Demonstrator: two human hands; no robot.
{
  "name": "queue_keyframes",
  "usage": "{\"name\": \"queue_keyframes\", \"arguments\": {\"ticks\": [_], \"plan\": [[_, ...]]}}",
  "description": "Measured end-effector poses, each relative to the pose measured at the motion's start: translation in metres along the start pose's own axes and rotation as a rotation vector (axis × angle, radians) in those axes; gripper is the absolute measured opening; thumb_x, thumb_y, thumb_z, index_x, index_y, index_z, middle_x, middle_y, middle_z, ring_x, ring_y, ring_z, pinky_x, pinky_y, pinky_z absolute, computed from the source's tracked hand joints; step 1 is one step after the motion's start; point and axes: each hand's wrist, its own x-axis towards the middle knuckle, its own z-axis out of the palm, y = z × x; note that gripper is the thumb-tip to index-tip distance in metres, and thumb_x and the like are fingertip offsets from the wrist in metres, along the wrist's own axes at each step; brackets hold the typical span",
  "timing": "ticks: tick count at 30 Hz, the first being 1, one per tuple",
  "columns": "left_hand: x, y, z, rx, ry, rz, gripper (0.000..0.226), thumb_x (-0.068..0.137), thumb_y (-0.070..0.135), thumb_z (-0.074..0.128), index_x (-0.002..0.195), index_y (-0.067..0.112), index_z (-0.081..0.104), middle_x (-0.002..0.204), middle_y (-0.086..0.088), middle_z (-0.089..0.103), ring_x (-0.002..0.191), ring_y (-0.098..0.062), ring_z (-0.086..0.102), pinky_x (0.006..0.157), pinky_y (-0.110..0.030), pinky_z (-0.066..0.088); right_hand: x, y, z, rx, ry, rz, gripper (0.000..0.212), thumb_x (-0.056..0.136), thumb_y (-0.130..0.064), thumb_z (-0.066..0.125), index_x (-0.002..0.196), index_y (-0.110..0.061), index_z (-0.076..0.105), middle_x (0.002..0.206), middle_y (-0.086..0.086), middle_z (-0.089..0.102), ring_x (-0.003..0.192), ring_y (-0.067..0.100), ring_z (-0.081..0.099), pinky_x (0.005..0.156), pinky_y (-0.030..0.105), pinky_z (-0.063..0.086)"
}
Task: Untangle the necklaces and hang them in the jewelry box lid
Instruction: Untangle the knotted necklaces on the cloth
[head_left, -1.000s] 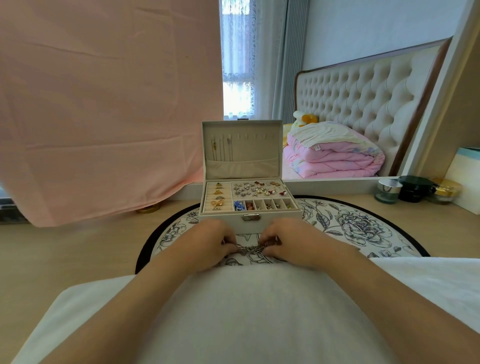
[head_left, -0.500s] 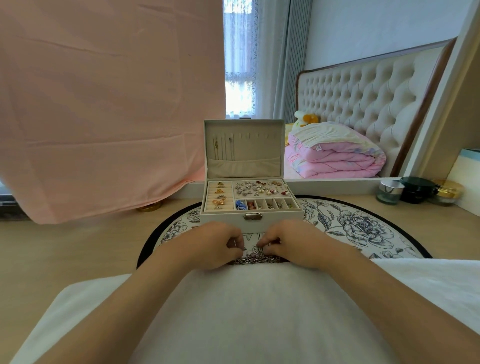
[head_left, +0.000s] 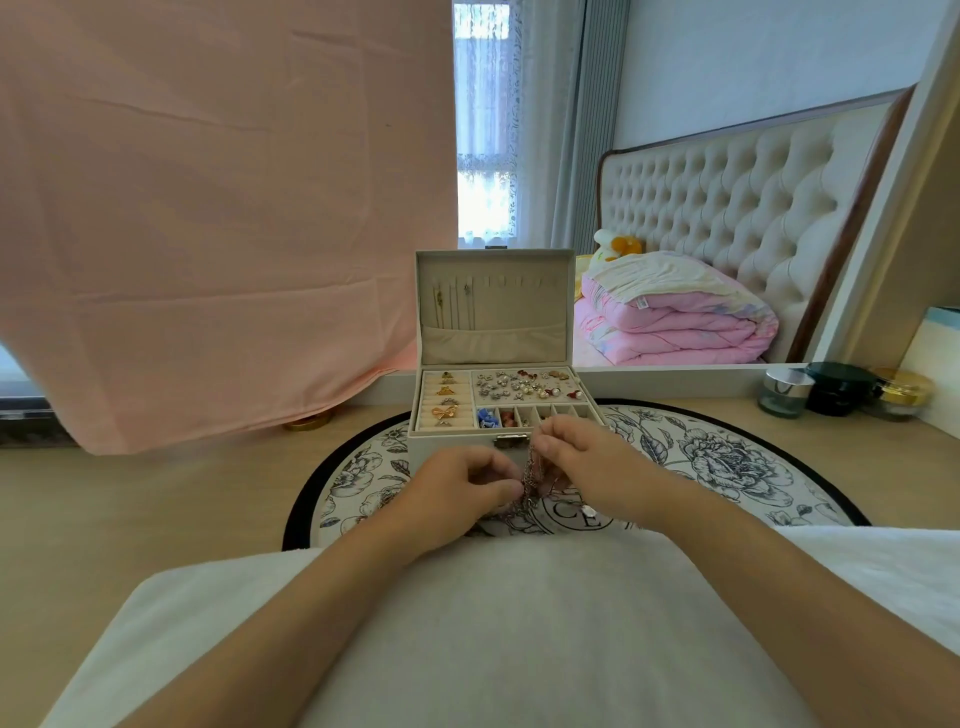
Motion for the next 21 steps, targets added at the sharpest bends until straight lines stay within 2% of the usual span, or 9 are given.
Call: {"name": "queue_keyframes", "arguments": {"ticks": [2, 5, 7, 10, 12, 15, 17, 19, 21], "plan": [[-0.001, 0.004, 0.000, -0.143, -0.016, -0.033, 0.005, 0.096, 0.017, 0.066, 0.094, 0.018, 0.071, 0.086, 0.003, 0.071, 0.078, -0.007, 0.062, 0.078, -0.020, 0.050, 0.001, -0.002, 0.001, 0.119, 0.034, -0.007, 0.021, 0.105, -0.018, 0.047, 0.089, -0.016, 0.061, 0.073, 0.000, 0.062, 0.072, 0.017, 0.059, 0.081, 0.042, 0.054], [-0.003, 0.012, 0.000, -0.350, -0.028, -0.100, 0.012, 0.101, 0.010, 0.054, 0.096, 0.013, 0.064, 0.087, -0.007, 0.067, 0.075, -0.016, 0.057, 0.080, -0.031, 0.049, 0.000, -0.008, -0.003, 0.216, 0.085, -0.025, 0.019, 0.104, -0.012, 0.049, 0.090, -0.012, 0.060, 0.060, -0.005, 0.052, 0.062, 0.016, 0.050, 0.070, 0.033, 0.051], [-0.004, 0.017, -0.002, -0.404, -0.017, -0.151, 0.017, 0.102, 0.008, 0.047, 0.096, 0.013, 0.061, 0.083, -0.008, 0.062, 0.071, -0.019, 0.052, 0.079, -0.036, 0.048, -0.003, -0.012, -0.007, 0.263, 0.076, -0.034, 0.016, 0.104, -0.011, 0.049, 0.093, -0.009, 0.060, 0.056, -0.007, 0.045, 0.056, 0.014, 0.044, 0.067, 0.031, 0.050], [-0.010, 0.024, -0.009, -0.333, -0.034, -0.169, 0.020, 0.103, 0.009, 0.043, 0.094, 0.014, 0.060, 0.076, -0.001, 0.057, 0.065, -0.016, 0.050, 0.062, -0.023, 0.046, -0.010, -0.016, -0.013, 0.291, 0.054, -0.023, 0.013, 0.102, -0.013, 0.056, 0.094, -0.009, 0.065, 0.056, -0.006, 0.041, 0.050, 0.011, 0.038, 0.063, 0.033, 0.053], [-0.016, 0.029, -0.010, -0.272, -0.057, -0.161, 0.018, 0.103, 0.012, 0.044, 0.095, 0.014, 0.060, 0.074, 0.001, 0.055, 0.063, -0.014, 0.049, 0.054, -0.017, 0.044, -0.018, -0.019, -0.017, 0.191, 0.022, -0.038, 0.007, 0.096, -0.018, 0.065, 0.096, -0.015, 0.071, 0.059, -0.006, 0.045, 0.053, 0.010, 0.040, 0.059, 0.026, 0.047], [-0.024, 0.032, -0.009, -0.188, -0.116, -0.130, 0.014, 0.103, 0.019, 0.050, 0.096, 0.018, 0.063, 0.074, 0.001, 0.058, 0.061, -0.012, 0.047, 0.060, -0.024, 0.044, -0.028, -0.022, -0.019, -0.046, -0.063, -0.042, 0.012, 0.084, -0.026, 0.080, 0.096, -0.027, 0.076, 0.056, -0.012, 0.045, 0.053, 0.007, 0.039, 0.057, 0.021, 0.036], [-0.031, 0.034, -0.009, -0.079, -0.140, -0.086, 0.007, 0.099, 0.023, 0.059, 0.099, 0.023, 0.065, 0.079, 0.004, 0.061, 0.066, -0.010, 0.052, 0.065, -0.027, 0.048, -0.033, -0.021, -0.020, -0.133, -0.043, -0.049, 0.004, 0.084, -0.026, 0.080, 0.086, -0.030, 0.079, 0.058, -0.009, 0.053, 0.055, 0.009, 0.043, 0.059, 0.027, 0.040], [-0.038, 0.035, -0.009, 0.045, -0.125, -0.042, 0.008, 0.095, 0.025, 0.066, 0.103, 0.026, 0.068, 0.083, 0.006, 0.066, 0.073, -0.007, 0.057, 0.074, -0.032, 0.051, -0.039, -0.020, -0.019, -0.185, 0.005, -0.048, 0.008, 0.087, -0.029, 0.076, 0.080, -0.031, 0.078, 0.064, -0.004, 0.060, 0.059, 0.009, 0.049, 0.061, 0.030, 0.045], [-0.045, 0.034, -0.005, 0.138, -0.054, 0.010, 0.008, 0.094, 0.027, 0.067, 0.101, 0.029, 0.069, 0.084, 0.008, 0.068, 0.072, -0.005, 0.056, 0.075, -0.030, 0.050, -0.046, -0.018, -0.014, -0.180, 0.027, -0.029, 0.011, 0.090, -0.031, 0.073, 0.080, -0.027, 0.076, 0.065, -0.004, 0.060, 0.060, 0.010, 0.050, 0.061, 0.030, 0.045]]}}
